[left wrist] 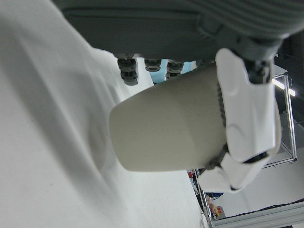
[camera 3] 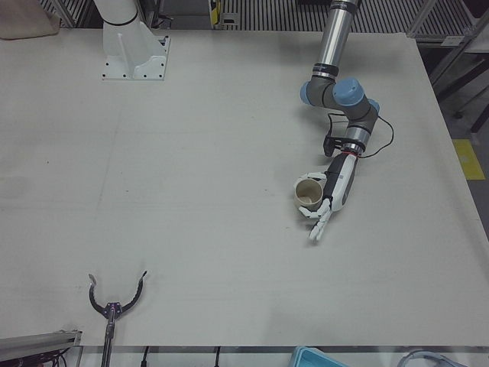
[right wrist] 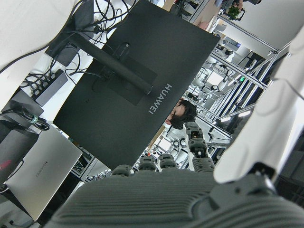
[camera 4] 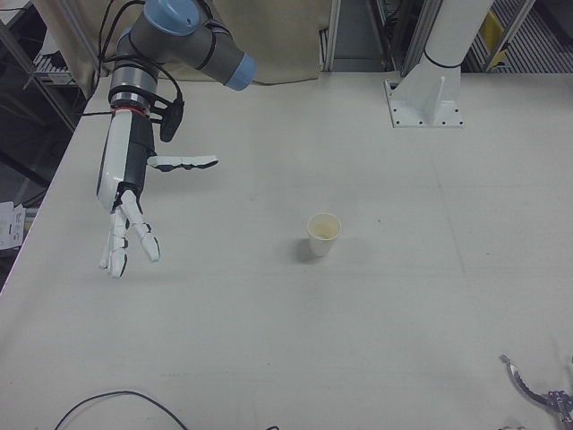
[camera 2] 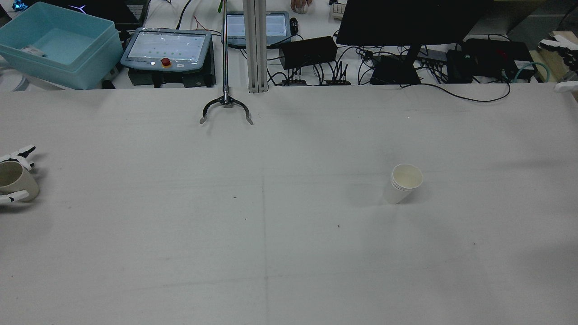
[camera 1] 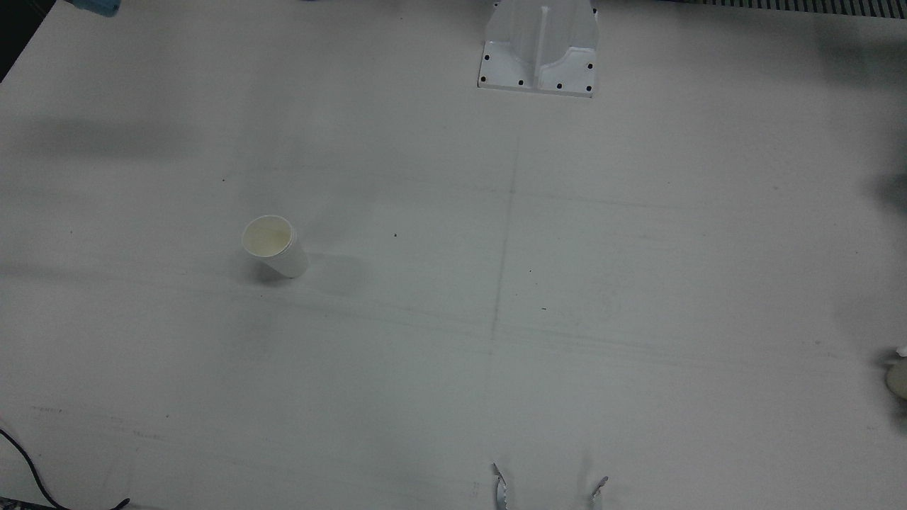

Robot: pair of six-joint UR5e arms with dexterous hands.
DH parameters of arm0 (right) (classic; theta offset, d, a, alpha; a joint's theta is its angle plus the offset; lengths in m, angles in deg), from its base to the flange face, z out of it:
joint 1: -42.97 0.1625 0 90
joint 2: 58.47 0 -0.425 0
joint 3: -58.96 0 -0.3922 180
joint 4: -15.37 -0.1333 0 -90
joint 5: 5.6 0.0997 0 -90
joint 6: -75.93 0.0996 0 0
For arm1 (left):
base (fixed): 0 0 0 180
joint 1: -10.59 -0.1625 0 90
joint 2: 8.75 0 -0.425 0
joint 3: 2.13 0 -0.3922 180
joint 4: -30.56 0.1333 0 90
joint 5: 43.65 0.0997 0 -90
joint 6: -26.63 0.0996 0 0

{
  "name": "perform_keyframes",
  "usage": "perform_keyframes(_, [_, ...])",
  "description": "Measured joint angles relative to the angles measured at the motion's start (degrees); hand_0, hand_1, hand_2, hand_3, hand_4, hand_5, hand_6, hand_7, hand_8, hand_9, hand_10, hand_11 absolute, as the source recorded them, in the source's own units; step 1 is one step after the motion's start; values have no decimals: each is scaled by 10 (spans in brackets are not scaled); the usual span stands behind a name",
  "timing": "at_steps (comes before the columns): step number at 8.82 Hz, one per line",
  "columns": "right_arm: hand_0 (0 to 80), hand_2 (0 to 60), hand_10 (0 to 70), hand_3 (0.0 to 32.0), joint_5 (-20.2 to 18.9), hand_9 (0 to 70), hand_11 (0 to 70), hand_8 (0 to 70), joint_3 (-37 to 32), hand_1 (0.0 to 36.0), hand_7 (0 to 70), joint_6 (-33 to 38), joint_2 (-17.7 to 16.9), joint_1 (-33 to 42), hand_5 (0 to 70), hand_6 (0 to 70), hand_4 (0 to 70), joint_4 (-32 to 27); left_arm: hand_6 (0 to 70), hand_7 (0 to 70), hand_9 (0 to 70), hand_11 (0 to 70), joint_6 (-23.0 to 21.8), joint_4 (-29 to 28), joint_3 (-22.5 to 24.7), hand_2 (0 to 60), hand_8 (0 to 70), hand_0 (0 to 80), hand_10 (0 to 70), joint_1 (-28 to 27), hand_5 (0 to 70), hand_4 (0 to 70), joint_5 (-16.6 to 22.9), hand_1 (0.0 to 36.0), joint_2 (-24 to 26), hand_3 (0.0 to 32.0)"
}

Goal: Pour water
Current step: 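Reach the right hand toward the white paper cup on the table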

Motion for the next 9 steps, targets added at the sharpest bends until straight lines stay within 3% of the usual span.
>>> perform_keyframes(1, [447, 4, 10, 0, 22, 22, 24, 37, 1, 82, 15, -11, -2, -7, 18, 17, 45, -3, 35, 95, 39, 107, -9, 16, 22, 600, 20, 466, 55, 1, 663, 299, -2, 360, -2, 0])
perform_keyframes(3, [423, 8, 24, 0, 107, 37, 44, 46, 1, 74, 0, -33, -11, -51, 0, 0, 15, -14, 35, 98, 37, 101, -16, 40, 51, 600, 18, 458, 52, 1, 664, 289, -2, 360, -5, 0])
perform_keyframes(6, [440, 11, 15, 0, 294, 31, 31, 41, -25, 83, 0, -37, -7, -222, 0, 0, 26, -57, 33, 97, 34, 97, -29, 56, 62, 600, 15, 452, 49, 2, 665, 286, -2, 360, -6, 0])
perform_keyframes(7, [456, 11, 12, 0, 328, 27, 29, 40, -33, 95, 0, -36, 1, -260, 0, 0, 31, -68, 33, 97, 34, 97, -34, 58, 64, 600, 15, 444, 49, 2, 662, 280, -2, 360, -7, 0])
perform_keyframes(9, [463, 4, 9, 0, 350, 20, 25, 38, -31, 107, 0, -34, 9, -307, 0, 0, 24, -76, 32, 96, 34, 97, -38, 61, 64, 600, 15, 434, 50, 1, 657, 274, -2, 360, -10, 0])
